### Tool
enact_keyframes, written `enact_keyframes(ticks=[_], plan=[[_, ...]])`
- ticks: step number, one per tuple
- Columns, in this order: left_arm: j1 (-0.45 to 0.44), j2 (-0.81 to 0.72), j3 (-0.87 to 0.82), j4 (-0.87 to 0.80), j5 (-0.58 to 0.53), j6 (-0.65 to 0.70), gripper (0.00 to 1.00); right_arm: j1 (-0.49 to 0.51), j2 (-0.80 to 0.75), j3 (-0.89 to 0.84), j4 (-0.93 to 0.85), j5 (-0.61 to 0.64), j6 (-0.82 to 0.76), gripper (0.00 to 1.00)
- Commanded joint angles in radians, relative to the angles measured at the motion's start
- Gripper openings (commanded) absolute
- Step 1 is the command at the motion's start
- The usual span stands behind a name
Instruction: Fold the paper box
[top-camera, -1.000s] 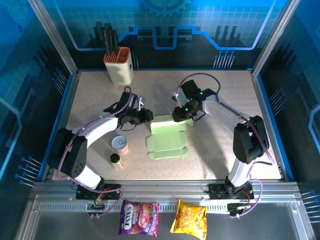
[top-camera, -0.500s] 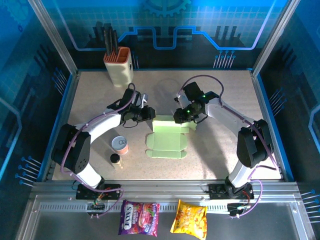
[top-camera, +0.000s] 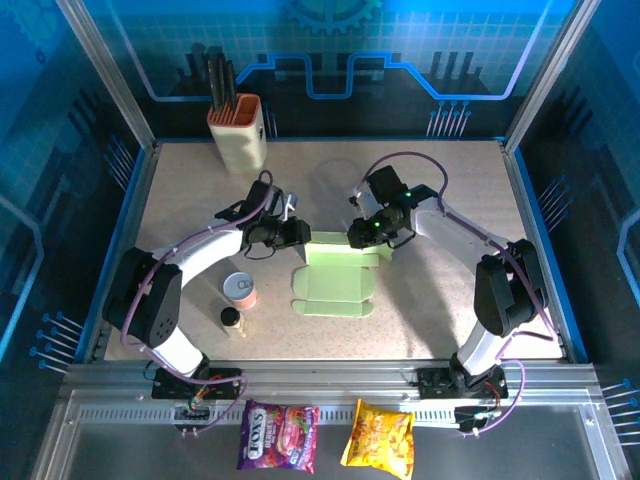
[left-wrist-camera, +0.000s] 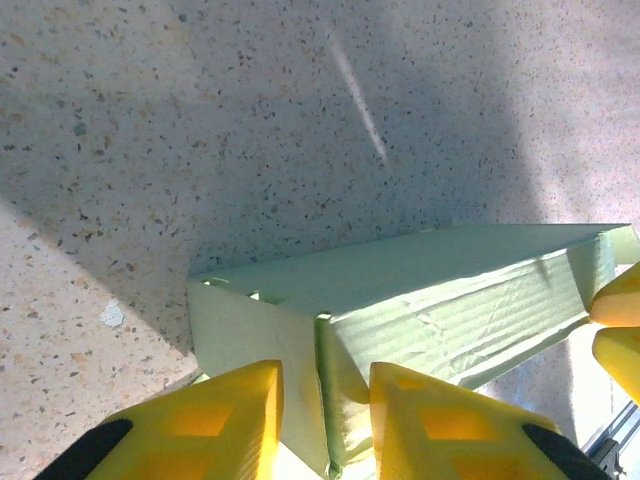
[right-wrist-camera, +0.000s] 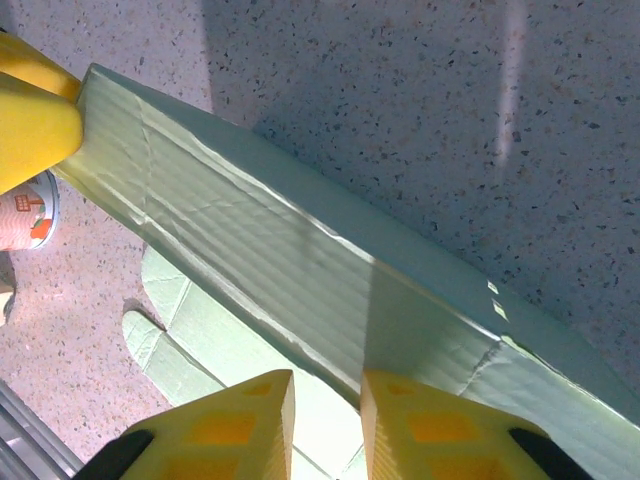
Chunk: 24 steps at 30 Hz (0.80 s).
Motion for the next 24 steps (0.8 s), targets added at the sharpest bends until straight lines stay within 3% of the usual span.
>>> enact_keyframes(ticks=[1,8,14,18,24], plan=[[-0.006,-0.019,-0.031,-0.034,0.020,0.014,0.28,0.008,-0.041,-0.010,-0.002,0.002,0.015,0.25],[-0.006,-0.027,-0.071,-0.006,0.028,-0.002,0.26,0.010,-0.083,-0.006,0.005,0.020,0.044,0.29],[-0.006,-0.041,-0.093,0.010,0.026,-0.014,0.24,0.005,-0.152,-0.033,0.022,0.072,0.115,0.37],[-0.006,-0.042,-0.102,0.019,0.028,-0.021,0.24,0.002,-0.203,-0.081,0.043,0.087,0.179,0.48],[-0.008,-0.043,-0.102,0.017,0.026,-0.020,0.24,-0.021,-0.237,-0.179,0.142,0.054,0.299,0.56]])
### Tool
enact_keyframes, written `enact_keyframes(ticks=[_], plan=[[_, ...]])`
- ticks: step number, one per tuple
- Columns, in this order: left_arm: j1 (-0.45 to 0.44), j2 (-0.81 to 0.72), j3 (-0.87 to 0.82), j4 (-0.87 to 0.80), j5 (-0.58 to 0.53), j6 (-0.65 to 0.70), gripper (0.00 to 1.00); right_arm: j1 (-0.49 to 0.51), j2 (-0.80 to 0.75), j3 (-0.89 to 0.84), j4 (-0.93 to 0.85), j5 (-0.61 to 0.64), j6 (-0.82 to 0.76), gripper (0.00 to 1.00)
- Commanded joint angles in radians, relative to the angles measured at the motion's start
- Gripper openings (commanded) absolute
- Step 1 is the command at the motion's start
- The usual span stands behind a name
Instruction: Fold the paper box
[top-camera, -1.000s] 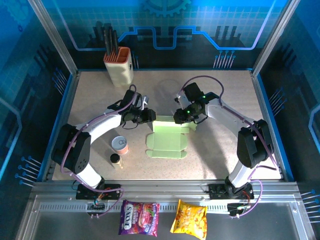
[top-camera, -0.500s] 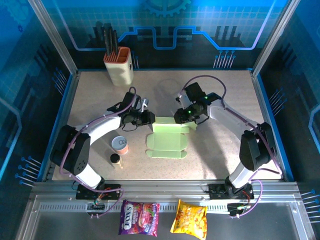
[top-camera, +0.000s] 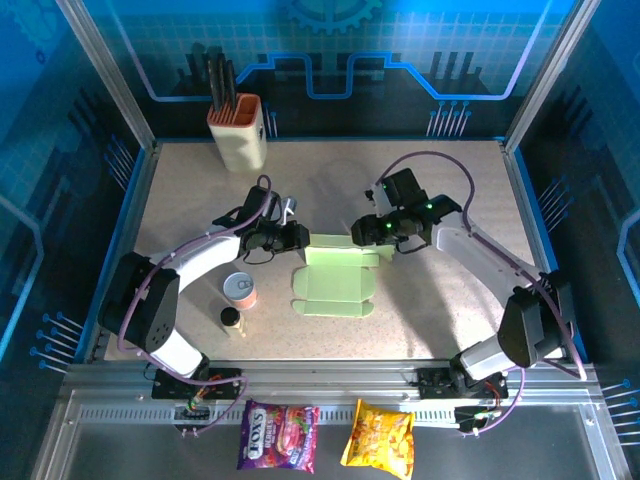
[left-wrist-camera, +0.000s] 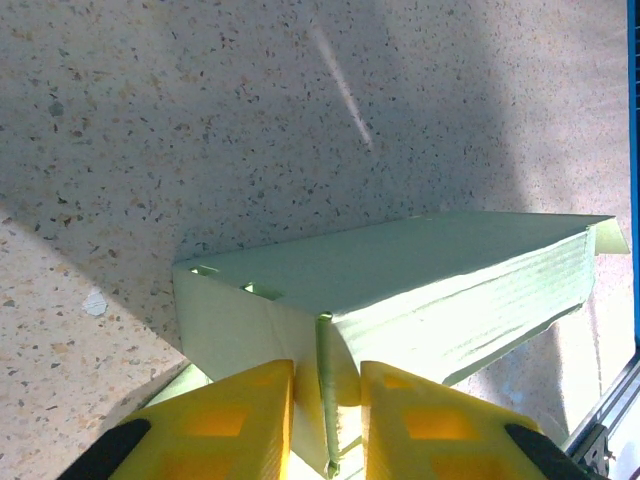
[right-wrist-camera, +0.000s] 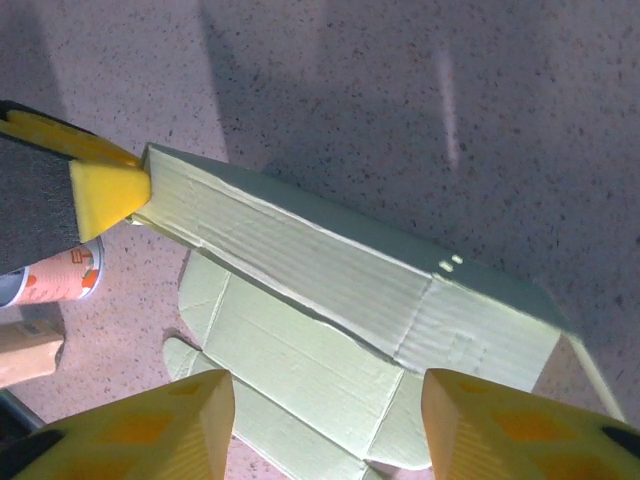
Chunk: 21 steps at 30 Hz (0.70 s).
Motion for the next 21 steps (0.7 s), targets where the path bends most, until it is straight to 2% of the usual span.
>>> enact_keyframes(ticks=[1,21], plan=[[-0.007,-0.009,-0.032,-0.053,-0.002,-0.017,0.24,-0.019,-0.010,-0.042,0.064,-0.026,0.101,0.56],[-0.006,-0.002,-0.023,-0.063,-0.001,-0.012,0.24,-0.022,0.114,-0.119,0.276,-0.108,0.249,0.56]])
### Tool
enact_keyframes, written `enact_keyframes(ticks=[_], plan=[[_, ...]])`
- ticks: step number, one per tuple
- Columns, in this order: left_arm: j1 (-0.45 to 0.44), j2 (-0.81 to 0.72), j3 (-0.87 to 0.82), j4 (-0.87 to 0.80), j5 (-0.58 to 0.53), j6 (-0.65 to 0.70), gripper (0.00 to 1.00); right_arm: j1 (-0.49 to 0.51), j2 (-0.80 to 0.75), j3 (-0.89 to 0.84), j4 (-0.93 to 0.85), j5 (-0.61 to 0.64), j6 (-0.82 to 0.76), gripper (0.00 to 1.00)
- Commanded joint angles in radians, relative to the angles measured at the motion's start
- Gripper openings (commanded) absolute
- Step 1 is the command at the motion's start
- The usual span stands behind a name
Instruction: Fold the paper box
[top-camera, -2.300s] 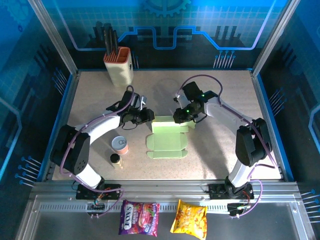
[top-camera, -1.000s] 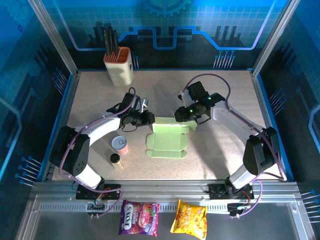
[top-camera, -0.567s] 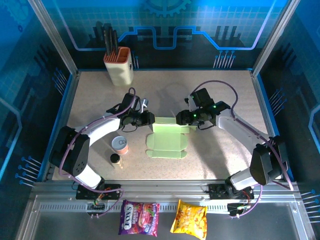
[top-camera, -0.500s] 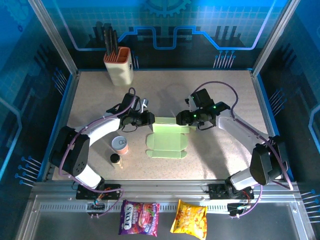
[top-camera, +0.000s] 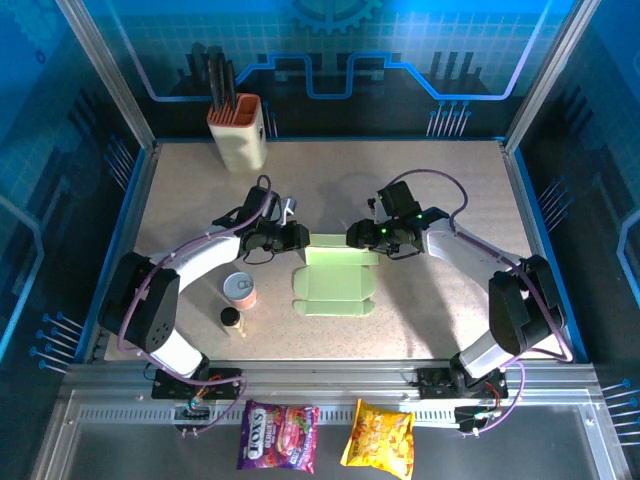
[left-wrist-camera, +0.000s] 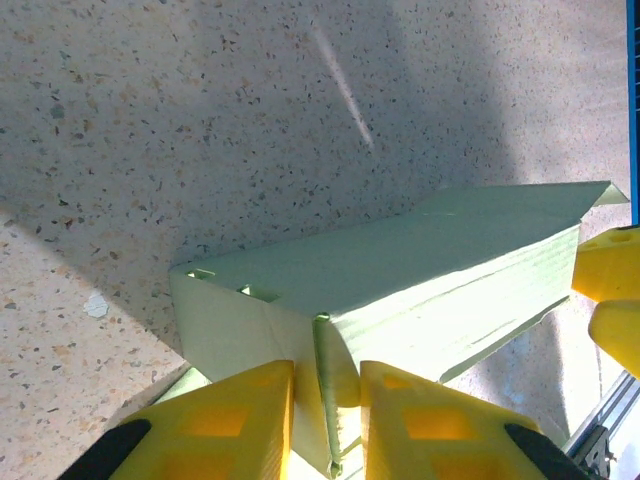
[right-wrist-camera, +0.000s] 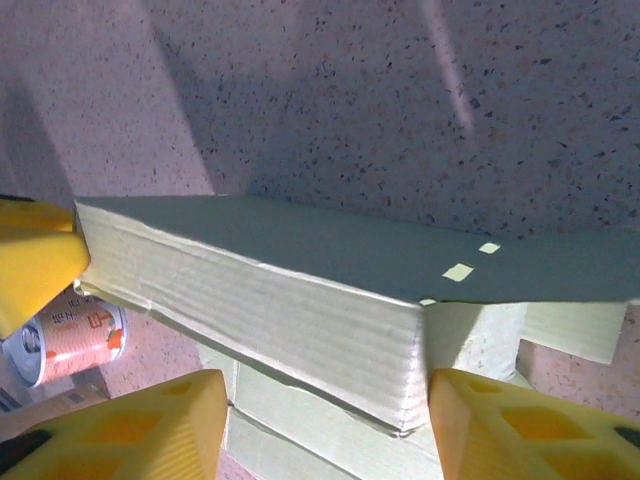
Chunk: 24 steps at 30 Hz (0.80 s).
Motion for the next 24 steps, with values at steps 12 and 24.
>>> enact_keyframes(ticks=[12,24], plan=[[-0.006,-0.002,-0.018,-0.077,-0.008,-0.007,0.24,-0.025,0.004,-0.049,0.080,0.029,0.059,0.61],[-0.006,-0.001,-0.015,-0.080,-0.009,-0.008,0.24,-0.028,0.022,-0.051,0.094,0.009,0.065,0.65]])
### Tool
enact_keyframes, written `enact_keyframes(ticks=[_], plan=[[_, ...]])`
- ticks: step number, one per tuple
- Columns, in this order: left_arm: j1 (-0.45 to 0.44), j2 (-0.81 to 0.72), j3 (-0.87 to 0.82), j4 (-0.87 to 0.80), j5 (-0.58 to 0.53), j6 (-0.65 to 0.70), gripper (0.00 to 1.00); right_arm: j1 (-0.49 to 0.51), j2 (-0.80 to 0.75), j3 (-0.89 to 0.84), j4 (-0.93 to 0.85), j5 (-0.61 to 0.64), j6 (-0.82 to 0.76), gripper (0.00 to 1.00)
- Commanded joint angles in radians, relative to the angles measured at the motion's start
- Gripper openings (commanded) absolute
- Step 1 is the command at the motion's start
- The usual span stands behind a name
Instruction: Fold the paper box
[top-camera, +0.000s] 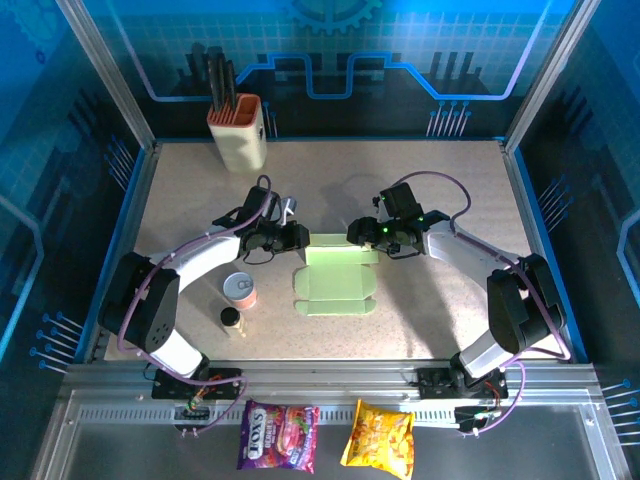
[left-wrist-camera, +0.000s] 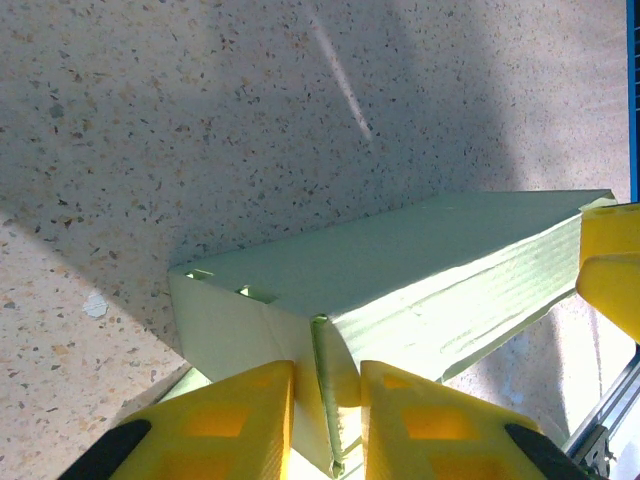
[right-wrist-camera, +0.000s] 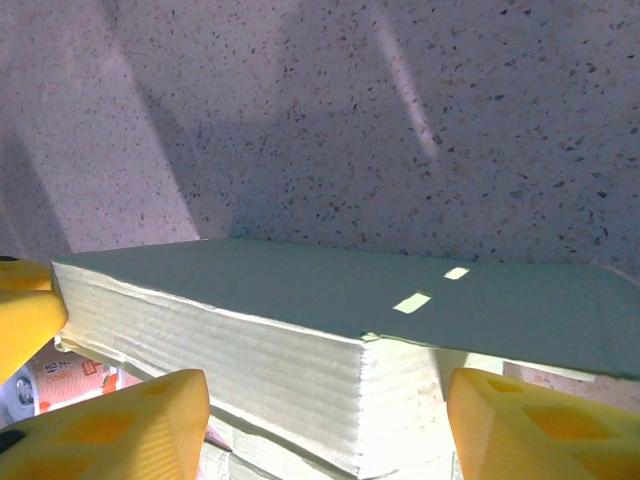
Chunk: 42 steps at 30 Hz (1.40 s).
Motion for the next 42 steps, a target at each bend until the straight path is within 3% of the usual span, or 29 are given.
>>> enact_keyframes(ticks=[1,15,23,29,31,37,42], plan=[[-0.006,0.000,-0.015,-0.079,-0.008,-0.009,0.24,-0.010,0.021,-0.018,0.028,-0.035,0.021,0.65],[-0.006,-0.001,-0.018,-0.074,-0.005,-0.008,0.24,-0.013,0.025,-0.078,0.181,-0.159,0.139,0.50],[-0.006,-0.008,-0.018,-0.078,-0.006,-0.006,0.24,-0.020,0.032,-0.116,0.246,-0.176,0.180,0.26],[-0.006,-0.011,-0.027,-0.064,-0.006,-0.020,0.23,-0.029,0.023,-0.125,0.240,-0.166,0.172,0.13],[-0.006,-0.012,-0.031,-0.060,-0.010,-0.025,0.23,-0.031,0.017,-0.125,0.227,-0.157,0.164,0.16],[-0.003,-0.035,-0.054,-0.031,-0.031,-0.048,0.22,-0.034,-0.055,-0.126,0.148,-0.111,0.115,0.44],[0.009,-0.053,-0.072,-0.019,-0.045,-0.061,0.21,-0.040,-0.147,-0.169,0.102,-0.068,0.086,0.53]])
